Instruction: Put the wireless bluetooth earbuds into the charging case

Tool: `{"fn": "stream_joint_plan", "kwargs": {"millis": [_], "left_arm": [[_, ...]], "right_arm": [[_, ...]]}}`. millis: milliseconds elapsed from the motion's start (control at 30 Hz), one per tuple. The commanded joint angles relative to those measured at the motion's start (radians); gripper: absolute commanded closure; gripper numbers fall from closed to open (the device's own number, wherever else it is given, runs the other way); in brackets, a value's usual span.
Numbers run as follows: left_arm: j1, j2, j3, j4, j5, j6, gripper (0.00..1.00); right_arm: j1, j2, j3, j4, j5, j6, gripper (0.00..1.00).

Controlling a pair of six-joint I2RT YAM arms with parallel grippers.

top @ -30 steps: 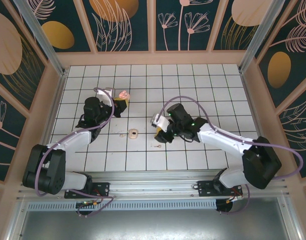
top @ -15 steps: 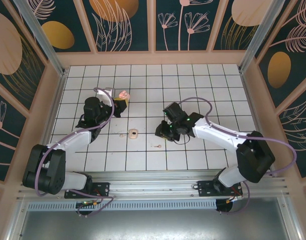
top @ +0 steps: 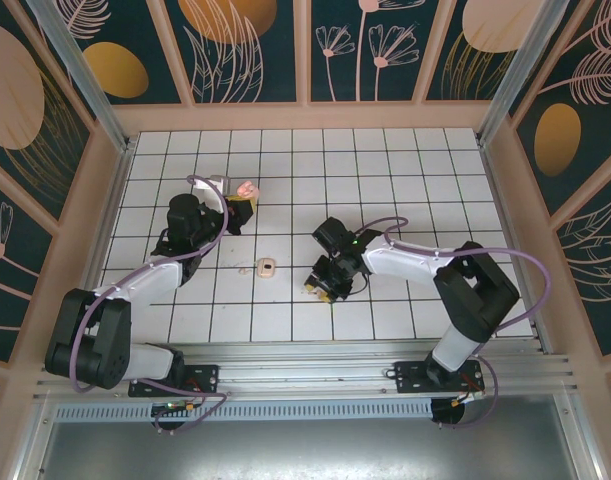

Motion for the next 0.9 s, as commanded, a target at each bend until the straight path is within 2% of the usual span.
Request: {"fn": "stream_joint_plan", "kwargs": {"millis": [0, 567, 867], "left_arm": [[-0.004, -0.008, -0.007, 0.007, 0.003, 0.022, 0.90], [-0.004, -0.013, -0.032, 0.016, 0.000, 0.025, 0.89], [-0.004, -0.018, -0.032, 0.006, -0.006, 0.031, 0.89]], "right_arm": [[0.002, 0.015, 0.018, -0.035, -0.002, 0.030, 0.64], [-0.031, 0.107, 0.065, -0.033, -0.007, -0.028, 0.63], [-0.032, 0.141, 0.072, -0.049, -0.003, -0.059, 0.67]]}}
